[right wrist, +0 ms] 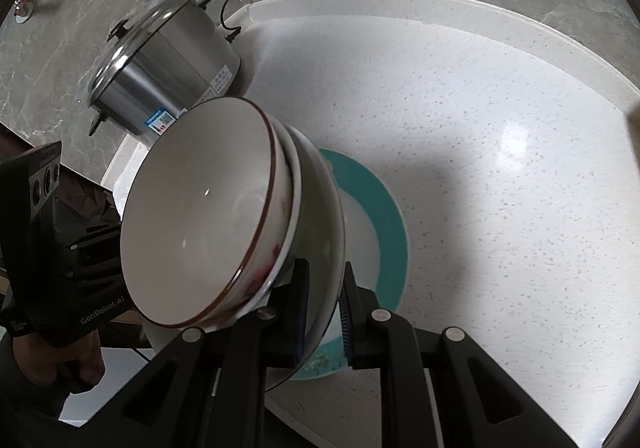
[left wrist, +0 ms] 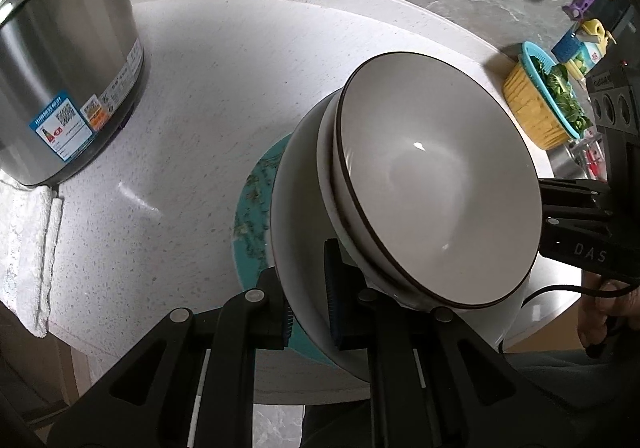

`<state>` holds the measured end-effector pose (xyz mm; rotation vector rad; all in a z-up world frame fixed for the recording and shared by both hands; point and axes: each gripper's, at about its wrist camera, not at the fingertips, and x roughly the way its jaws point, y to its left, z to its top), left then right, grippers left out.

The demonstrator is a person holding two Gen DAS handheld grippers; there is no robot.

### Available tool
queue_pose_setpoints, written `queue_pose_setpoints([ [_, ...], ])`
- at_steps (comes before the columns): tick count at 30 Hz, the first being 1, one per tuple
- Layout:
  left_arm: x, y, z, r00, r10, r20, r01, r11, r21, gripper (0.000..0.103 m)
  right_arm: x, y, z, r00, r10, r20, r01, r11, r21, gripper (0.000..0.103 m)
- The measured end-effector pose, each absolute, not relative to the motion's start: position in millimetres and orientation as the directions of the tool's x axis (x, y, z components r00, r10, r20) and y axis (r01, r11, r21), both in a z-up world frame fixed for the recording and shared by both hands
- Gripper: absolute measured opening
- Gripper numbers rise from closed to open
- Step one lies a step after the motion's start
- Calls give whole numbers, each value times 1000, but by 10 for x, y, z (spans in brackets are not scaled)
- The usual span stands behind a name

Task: Organize plates and bowls
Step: 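Carry the bowls and white plates over the teal floral plate stack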

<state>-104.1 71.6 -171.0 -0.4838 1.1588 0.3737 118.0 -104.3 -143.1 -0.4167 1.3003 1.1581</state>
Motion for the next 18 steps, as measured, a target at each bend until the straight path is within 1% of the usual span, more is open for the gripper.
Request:
queue_pose_setpoints([
  [8,-1098,847,-1964,356,7,-935,-502,845,-184,10,1119,-967,-1609,-139,396,-908,-839,439,320,16],
  [18,-974,868,-2257,346,-11,-938,-485,854,-189,10,1133,-946,-1757,-131,380,-916,-828,466,311,16],
])
